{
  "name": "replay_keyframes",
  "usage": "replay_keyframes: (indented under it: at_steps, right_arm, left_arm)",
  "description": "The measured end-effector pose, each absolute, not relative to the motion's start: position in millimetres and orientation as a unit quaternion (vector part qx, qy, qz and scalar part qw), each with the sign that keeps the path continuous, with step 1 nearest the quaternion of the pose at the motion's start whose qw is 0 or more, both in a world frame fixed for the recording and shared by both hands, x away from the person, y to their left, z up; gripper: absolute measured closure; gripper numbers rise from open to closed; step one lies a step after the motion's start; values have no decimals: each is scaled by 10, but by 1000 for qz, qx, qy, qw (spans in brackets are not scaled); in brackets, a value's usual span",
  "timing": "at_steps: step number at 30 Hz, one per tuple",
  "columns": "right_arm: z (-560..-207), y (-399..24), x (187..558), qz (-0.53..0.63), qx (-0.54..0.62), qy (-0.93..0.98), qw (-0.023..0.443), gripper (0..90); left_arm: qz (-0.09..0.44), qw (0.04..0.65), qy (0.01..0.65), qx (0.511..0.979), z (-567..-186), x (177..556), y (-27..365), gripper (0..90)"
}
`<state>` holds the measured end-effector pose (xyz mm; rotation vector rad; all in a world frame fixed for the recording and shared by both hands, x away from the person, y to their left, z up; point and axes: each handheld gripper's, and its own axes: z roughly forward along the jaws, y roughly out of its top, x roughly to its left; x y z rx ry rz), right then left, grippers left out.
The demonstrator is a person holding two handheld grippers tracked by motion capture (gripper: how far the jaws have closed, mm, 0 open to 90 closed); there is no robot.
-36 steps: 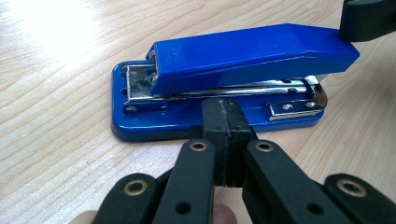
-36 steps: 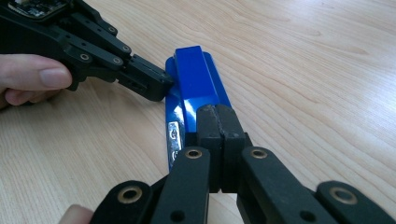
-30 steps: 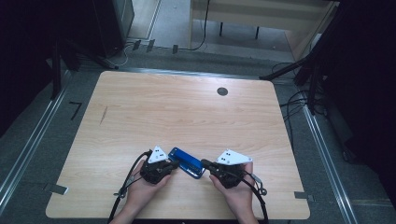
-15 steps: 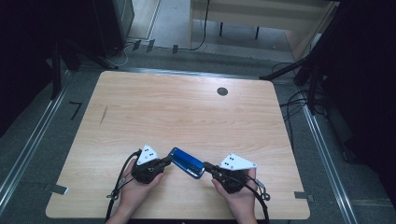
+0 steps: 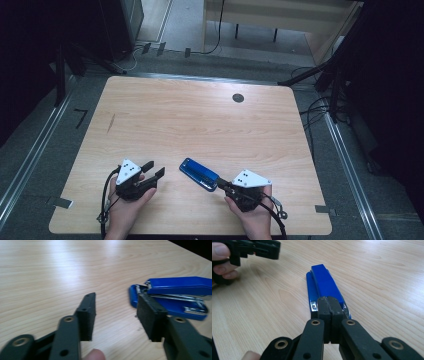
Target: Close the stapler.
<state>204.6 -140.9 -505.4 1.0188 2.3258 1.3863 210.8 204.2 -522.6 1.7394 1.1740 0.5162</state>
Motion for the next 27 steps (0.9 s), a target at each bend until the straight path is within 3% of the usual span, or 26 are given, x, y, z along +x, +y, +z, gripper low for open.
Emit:
replay_keyframes:
  at_steps: [9,15,21,27]
  right_arm:
    - [-5132,-1392,1976,474,368,788,139,900]
    - [-5208,-1294,1930,474,361,794,120,900]
    - [-5298,-1164,1879,469,374,792,119,900]
    - [-5434,-1029,1824,437,413,787,138,900]
  left_arm:
    - [242,457,507,690,-5241,2012,2372,306]
    - [245,431,527,690,-5257,1952,2536,152]
    - [263,415,535,688,-5235,1986,2598,127]
    - [237,432,552,673,-5256,2035,2731,126]
